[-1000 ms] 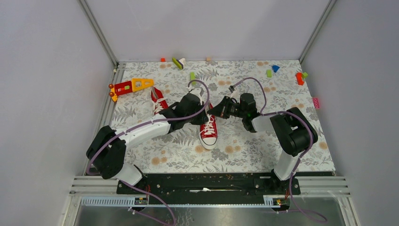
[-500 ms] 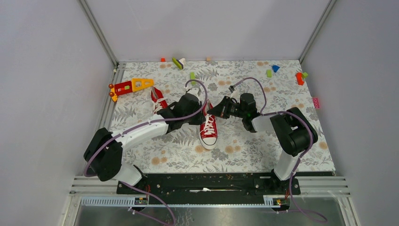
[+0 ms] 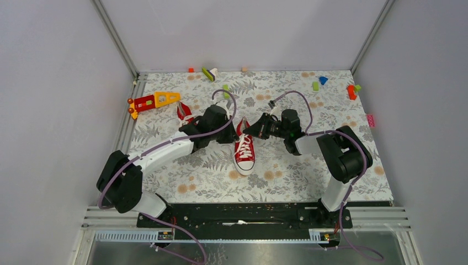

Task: Tie the shoes

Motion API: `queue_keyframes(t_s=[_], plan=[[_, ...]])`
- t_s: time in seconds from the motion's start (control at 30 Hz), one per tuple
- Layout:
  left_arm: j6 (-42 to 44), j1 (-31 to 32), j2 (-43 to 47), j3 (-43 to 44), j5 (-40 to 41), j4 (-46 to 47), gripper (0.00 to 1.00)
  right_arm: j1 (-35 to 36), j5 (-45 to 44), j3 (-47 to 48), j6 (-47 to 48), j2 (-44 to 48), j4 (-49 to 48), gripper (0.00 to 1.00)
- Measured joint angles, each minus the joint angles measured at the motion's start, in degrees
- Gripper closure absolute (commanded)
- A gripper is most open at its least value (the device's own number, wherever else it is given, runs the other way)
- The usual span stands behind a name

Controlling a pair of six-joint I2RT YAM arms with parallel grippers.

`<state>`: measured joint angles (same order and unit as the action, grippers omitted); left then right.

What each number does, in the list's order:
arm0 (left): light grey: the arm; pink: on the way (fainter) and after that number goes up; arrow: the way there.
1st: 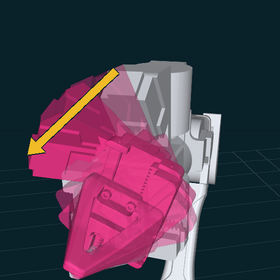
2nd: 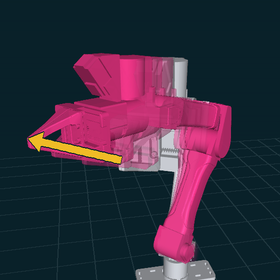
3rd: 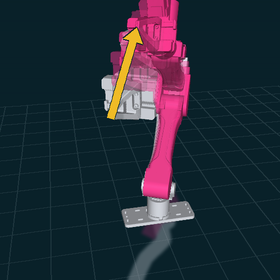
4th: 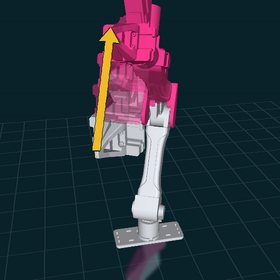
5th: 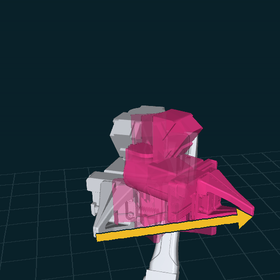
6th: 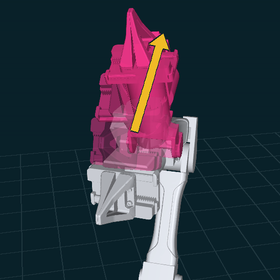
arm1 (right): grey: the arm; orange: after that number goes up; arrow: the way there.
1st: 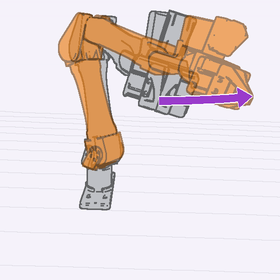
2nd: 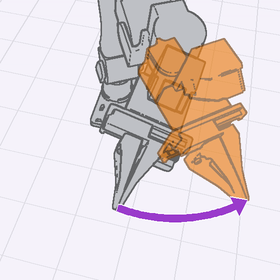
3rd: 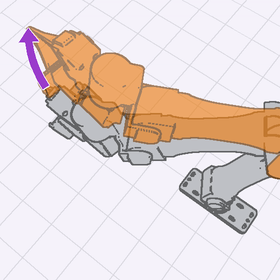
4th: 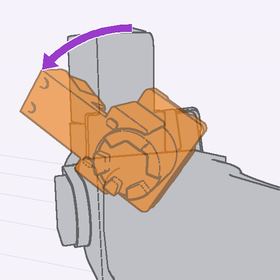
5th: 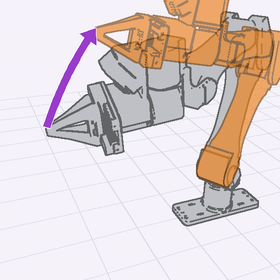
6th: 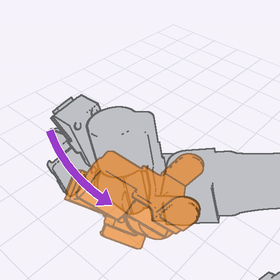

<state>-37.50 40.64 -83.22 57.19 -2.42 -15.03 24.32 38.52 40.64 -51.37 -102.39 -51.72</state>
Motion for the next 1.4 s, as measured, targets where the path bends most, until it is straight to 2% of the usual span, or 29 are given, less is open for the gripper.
queue_keyframes(t_s=[0.17,0.53,0.73,1.07,1.4], plan=[[-2.14,-2.38,0.00,0.07,-4.68,2.19,1.00,0.00,0.00,0.00,-0.09,-0.02,0.00,1.00],[-6.12,-1.86,-0.66,-0.33,-11.58,8.15,1.00,0.00,0.00,0.00,-0.17,-0.11,0.00,1.00],[-6.73,-1.51,-4.44,-0.72,-13.68,10.56,1.00,0.00,0.00,0.00,-0.50,-0.15,0.00,1.00],[-5.40,-0.57,-9.20,-0.72,-12.46,11.76,1.00,0.00,0.00,0.00,-0.57,-0.66,-0.02,1.00],[-2.80,0.20,-10.47,-5.57,-5.99,21.81,1.00,-0.02,-0.07,0.00,-0.98,-0.63,0.00,1.00]])
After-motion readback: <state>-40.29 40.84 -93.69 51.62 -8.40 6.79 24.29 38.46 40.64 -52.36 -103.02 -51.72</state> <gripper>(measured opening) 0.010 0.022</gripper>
